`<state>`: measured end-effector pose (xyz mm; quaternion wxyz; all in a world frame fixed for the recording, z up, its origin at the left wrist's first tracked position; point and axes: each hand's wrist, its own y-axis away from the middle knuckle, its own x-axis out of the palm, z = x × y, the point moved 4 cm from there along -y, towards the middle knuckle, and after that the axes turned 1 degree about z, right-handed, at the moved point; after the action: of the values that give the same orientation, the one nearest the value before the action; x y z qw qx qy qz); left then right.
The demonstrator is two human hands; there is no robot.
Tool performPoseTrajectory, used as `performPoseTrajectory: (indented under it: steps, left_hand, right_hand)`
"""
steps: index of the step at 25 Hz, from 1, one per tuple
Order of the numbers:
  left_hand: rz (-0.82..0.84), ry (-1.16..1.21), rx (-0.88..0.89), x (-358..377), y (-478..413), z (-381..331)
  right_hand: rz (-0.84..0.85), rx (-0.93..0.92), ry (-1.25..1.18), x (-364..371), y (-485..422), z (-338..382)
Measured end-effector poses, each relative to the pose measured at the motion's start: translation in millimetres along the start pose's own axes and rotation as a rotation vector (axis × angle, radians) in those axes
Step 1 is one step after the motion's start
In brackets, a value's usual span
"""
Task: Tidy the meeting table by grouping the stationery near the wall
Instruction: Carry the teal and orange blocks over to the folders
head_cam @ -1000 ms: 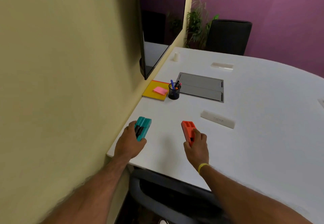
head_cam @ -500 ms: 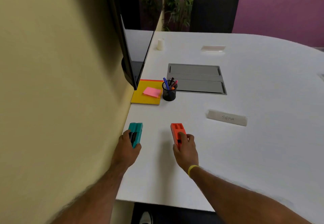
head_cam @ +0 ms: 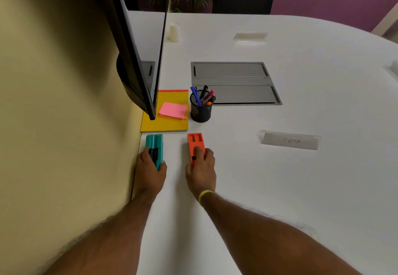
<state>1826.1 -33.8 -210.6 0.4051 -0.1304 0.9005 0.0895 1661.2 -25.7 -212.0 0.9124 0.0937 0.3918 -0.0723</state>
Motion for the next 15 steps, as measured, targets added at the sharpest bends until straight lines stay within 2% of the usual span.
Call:
performPoseTrajectory:
  steps: [8,15]
  left_hand:
    - [-0.001,-0.014,-0.007,14,-6,21]
    - [-0.005,-0.149,0.07,-3,10,4]
  right_hand:
    - [-0.017,0.008,0.008,31,-5,-8]
    - [0.038,0.027,0.094,-3,7,-20]
